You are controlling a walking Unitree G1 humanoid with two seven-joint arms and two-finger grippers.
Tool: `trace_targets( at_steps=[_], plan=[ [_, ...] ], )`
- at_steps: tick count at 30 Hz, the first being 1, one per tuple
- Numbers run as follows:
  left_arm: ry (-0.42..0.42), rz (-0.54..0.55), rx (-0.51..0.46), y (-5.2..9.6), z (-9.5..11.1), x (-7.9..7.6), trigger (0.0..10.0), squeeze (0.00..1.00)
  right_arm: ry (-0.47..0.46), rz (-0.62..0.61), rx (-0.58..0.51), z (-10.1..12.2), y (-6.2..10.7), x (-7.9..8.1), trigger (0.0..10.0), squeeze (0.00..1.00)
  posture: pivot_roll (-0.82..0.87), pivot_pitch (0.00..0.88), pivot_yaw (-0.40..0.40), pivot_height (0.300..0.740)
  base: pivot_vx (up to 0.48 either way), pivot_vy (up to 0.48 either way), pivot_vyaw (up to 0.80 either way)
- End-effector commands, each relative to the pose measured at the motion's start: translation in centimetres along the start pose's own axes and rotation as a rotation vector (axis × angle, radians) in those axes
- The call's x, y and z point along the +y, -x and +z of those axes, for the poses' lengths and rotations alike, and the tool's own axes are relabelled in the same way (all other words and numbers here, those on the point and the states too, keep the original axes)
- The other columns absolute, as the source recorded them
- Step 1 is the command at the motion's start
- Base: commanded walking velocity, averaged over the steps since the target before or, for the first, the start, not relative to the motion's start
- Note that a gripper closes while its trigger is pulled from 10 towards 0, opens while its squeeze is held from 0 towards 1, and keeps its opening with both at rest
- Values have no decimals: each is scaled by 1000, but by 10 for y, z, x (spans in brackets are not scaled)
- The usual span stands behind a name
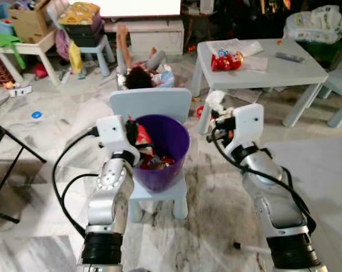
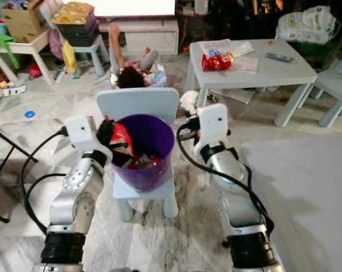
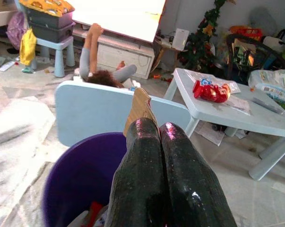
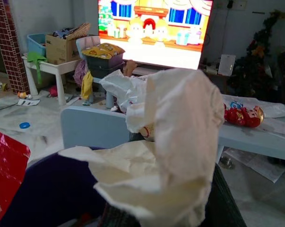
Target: Picking trash to rubbish bin
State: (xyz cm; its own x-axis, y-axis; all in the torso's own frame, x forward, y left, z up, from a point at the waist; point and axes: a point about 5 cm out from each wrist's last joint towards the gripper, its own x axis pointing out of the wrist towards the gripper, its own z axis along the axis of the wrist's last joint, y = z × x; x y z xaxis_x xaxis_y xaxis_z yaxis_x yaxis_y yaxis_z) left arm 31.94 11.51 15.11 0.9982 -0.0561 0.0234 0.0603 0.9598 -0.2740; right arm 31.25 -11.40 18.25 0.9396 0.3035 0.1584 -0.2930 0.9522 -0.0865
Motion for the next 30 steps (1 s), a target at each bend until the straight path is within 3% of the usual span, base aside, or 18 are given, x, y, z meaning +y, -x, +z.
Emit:
trace_targets(
  at_steps=[1, 26, 30],
  plan=[
    [1, -20, 3, 0, -1, -8, 0, 0, 13, -18, -4, 2, 2, -7, 0, 0, 3, 107, -12, 740, 420, 0, 419],
    [-1, -8, -7, -2, 1, -6, 0, 0, 11, -22, 5, -1, 3, -7, 0, 0, 0, 109, -8, 740, 415, 0, 17],
    [1, 9, -23, -1, 3, -1, 0, 0, 10, -25, 5, -1, 3, -8, 0, 0, -1, 108, -8, 740, 0, 0, 0]
  ],
)
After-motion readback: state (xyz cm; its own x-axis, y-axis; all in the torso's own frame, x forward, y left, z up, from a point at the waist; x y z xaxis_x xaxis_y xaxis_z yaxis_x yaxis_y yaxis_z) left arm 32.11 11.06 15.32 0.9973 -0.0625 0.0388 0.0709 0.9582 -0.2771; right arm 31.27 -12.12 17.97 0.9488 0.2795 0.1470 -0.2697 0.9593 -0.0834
